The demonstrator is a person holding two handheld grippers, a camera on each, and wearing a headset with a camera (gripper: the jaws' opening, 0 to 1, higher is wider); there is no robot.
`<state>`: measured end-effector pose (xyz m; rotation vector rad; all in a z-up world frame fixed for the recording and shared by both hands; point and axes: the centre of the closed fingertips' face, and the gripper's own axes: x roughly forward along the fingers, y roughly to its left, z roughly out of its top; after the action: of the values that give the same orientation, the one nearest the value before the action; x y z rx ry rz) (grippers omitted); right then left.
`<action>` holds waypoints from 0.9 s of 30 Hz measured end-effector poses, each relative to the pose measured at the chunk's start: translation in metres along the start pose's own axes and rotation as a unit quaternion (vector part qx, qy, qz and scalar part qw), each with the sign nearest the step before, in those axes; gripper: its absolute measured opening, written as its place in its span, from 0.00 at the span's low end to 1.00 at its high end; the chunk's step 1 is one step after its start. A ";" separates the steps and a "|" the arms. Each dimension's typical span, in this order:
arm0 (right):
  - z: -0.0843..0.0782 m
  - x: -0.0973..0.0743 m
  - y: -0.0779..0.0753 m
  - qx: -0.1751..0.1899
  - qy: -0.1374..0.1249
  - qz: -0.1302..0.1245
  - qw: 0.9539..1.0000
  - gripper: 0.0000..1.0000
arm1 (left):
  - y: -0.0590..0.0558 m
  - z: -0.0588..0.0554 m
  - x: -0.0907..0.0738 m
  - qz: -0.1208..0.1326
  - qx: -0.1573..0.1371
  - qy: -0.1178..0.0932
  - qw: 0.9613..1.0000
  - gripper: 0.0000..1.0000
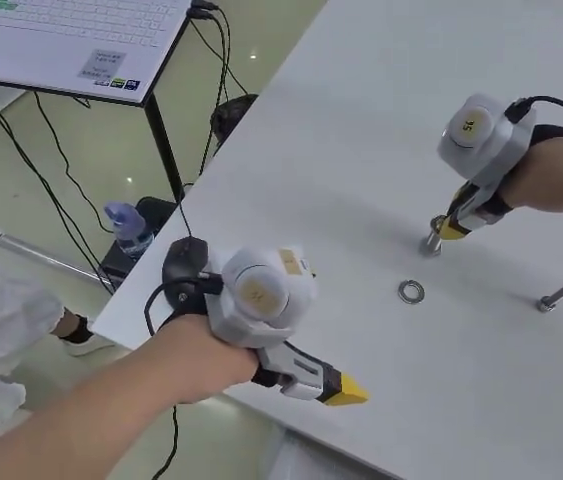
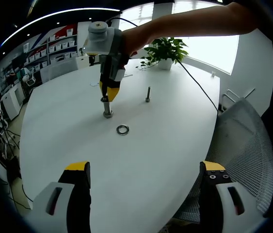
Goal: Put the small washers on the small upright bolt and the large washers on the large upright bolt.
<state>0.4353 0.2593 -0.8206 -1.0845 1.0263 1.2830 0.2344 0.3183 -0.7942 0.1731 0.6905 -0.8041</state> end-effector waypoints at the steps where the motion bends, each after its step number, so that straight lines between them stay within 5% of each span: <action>1: 0.000 0.002 0.000 0.001 0.001 0.002 1.000 0.21 | 0.000 0.000 0.000 0.000 -0.001 0.000 1.000 0.93; 27: -0.007 0.035 0.002 0.006 0.017 0.010 1.000 0.22 | -0.002 -0.008 -0.005 -0.001 -0.009 0.003 1.000 0.90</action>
<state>0.4347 0.2594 -0.8562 -1.0941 1.0711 1.2765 0.2272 0.3230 -0.7970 0.1581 0.7029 -0.7997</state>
